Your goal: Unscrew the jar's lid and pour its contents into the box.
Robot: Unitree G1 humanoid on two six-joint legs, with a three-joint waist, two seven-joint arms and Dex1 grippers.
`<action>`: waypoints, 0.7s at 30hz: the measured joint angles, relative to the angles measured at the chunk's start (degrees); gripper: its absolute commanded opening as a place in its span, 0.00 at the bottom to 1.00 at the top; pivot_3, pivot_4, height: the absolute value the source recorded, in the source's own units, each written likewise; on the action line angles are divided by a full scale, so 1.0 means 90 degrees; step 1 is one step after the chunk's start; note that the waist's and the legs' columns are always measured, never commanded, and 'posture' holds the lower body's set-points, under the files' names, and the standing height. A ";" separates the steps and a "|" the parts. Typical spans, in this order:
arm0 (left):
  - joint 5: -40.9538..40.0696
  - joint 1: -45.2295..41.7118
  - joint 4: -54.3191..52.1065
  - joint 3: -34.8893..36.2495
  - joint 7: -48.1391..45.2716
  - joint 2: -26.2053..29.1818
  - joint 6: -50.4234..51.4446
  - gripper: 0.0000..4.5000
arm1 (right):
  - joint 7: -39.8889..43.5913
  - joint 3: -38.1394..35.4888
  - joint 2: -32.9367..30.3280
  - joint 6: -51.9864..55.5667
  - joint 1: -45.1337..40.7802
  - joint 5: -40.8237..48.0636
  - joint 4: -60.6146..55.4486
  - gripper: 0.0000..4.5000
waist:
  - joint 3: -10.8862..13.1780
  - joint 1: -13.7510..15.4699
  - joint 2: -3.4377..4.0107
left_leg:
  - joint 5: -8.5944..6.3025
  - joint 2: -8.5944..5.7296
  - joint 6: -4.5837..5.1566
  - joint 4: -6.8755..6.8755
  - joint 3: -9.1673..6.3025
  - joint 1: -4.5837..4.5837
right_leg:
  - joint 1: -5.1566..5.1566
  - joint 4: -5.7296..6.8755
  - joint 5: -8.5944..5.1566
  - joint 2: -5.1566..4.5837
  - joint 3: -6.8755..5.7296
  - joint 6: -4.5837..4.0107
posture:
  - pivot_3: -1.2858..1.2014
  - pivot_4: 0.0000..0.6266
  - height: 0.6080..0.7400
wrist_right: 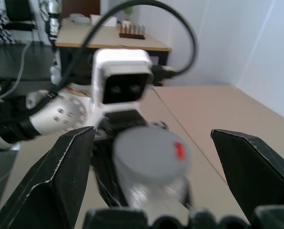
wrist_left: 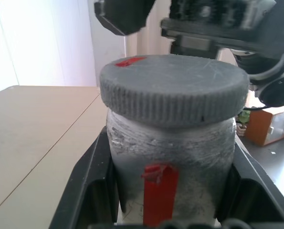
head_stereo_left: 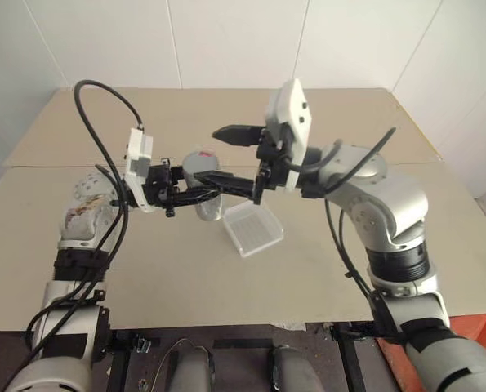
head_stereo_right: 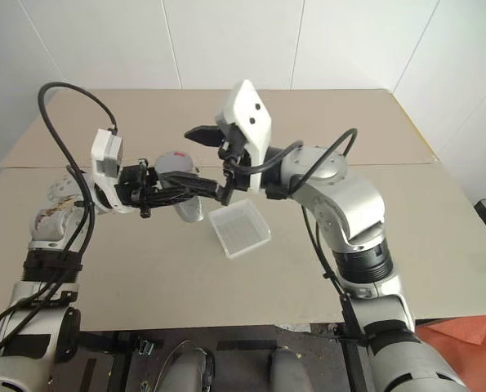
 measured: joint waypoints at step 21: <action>-0.0043 0.0208 -0.0296 0.0124 -0.0114 0.0280 0.0103 0.46 | 0.0413 0.0181 0.0364 -0.0561 -0.0274 -0.0424 0.1270 1.00 | 0.0000 0.0009 0.0000 | 0.0000 0.0000 0.0000 0.0000 -0.0001 -0.0001 | 0.0000 -0.0001 0.0000 -0.0001 -0.0001 0.0000 | 0.52 0.24 1.00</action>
